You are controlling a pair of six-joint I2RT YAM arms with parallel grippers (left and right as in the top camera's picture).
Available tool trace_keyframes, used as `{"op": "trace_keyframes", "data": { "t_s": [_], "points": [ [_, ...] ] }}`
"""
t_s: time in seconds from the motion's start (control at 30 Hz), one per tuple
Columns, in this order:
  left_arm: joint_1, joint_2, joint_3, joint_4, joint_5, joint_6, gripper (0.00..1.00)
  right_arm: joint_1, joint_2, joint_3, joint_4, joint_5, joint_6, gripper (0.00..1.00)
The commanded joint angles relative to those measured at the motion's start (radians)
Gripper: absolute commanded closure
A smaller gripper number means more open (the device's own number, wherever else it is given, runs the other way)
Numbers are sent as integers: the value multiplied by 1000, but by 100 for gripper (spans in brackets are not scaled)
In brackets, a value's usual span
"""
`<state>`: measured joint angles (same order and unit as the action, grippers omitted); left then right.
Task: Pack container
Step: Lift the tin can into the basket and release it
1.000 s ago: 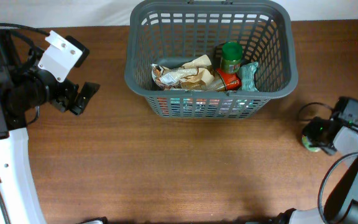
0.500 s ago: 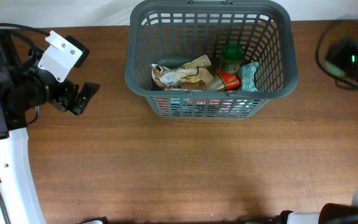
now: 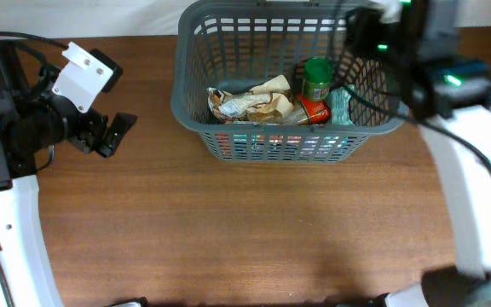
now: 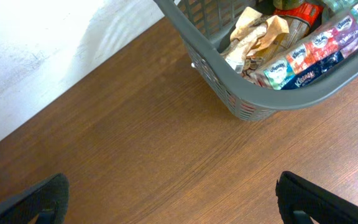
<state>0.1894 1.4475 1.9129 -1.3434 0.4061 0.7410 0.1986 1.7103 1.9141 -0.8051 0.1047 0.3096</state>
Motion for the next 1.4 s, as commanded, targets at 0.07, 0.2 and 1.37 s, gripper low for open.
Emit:
{"op": "trace_keyframes", "data": {
  "t_s": [0.07, 0.2, 1.37],
  "points": [
    [6, 0, -6, -1, -4, 16, 1, 16, 166, 4, 4, 3, 21, 48],
    [6, 0, -6, -1, -4, 16, 1, 16, 212, 4, 5, -18, 21, 47],
    [6, 0, -6, -1, -4, 16, 1, 18, -272, 143, -670, 20, 40, 0]
  ]
}}
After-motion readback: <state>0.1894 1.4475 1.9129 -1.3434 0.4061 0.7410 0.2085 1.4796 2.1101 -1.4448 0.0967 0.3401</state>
